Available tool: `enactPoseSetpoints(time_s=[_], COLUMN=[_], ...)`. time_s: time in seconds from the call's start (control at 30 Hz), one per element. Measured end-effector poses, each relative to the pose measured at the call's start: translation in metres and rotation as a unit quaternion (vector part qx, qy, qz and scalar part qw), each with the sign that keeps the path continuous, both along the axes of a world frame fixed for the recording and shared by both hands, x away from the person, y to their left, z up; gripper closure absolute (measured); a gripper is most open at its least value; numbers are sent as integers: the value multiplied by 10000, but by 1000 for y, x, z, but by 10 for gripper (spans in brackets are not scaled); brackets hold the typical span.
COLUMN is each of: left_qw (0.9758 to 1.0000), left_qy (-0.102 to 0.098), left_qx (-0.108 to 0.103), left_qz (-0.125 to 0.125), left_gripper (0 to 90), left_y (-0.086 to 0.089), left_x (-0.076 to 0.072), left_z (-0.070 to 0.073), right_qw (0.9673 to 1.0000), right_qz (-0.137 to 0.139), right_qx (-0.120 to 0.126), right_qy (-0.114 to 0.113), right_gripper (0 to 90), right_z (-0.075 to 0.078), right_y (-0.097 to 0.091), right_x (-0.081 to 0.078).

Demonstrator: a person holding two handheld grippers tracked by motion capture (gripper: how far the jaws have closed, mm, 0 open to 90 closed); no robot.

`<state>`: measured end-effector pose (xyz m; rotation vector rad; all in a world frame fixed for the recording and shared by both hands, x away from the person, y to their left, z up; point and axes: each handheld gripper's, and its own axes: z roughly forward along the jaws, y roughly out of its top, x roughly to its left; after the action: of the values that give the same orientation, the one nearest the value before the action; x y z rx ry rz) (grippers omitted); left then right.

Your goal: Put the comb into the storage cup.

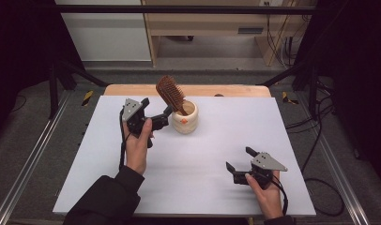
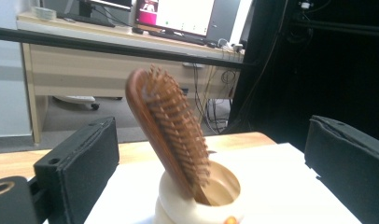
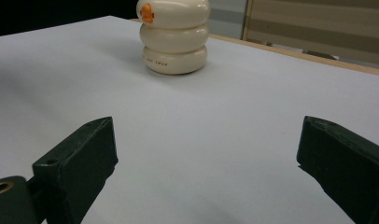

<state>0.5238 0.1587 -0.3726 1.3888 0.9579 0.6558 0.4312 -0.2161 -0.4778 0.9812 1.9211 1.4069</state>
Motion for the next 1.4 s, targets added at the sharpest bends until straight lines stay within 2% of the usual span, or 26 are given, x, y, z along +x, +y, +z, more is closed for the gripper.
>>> enactPoseSetpoints(time_s=[0.13,0.27,0.37,0.57,0.67,0.73,0.9,1.0,1.07,1.17,1.4], left_qw=[9998,9996,9992,9991,9985,9982,9985,9987,9984,9984,9981], left_qy=[-27,-21,-62,-92,-102,-135,-128,-96,-42,-22,-97], left_qx=[171,221,336,343,432,496,442,438,540,551,607], left_qz=[-70,-162,-214,-237,-308,-320,-284,-238,-154,-141,-86], left_gripper=[28,27,27,28,27,27,24,24,25,25,25], left_y=[-2,-3,-3,-2,1,3,16,27,34,45,75], left_x=[-11,-21,-29,-48,-54,-57,-63,-66,-68,-71,-75], left_z=[-9,-17,-23,-37,-40,-41,-39,-35,-33,-31,-22], right_qw=[10000,10000,10000,10000,9999,9999,9998,9998,9996,9993,9989], right_qz=[11,18,25,34,40,42,28,0,-4,-23,0], right_qx=[-5,-33,-33,-74,-92,-108,-132,-110,-130,-90,-30], right_qy=[2,8,11,17,0,-60,-128,-174,-261,-360,-476], right_gripper=[53,53,53,54,56,59,60,62,76,78,69], right_z=[0,0,0,-1,-1,0,2,4,8,13,20], right_y=[0,1,1,2,3,2,2,1,-2,-8,-17], right_x=[0,0,0,0,-1,-2,-3,-4,-6,-8,-10])
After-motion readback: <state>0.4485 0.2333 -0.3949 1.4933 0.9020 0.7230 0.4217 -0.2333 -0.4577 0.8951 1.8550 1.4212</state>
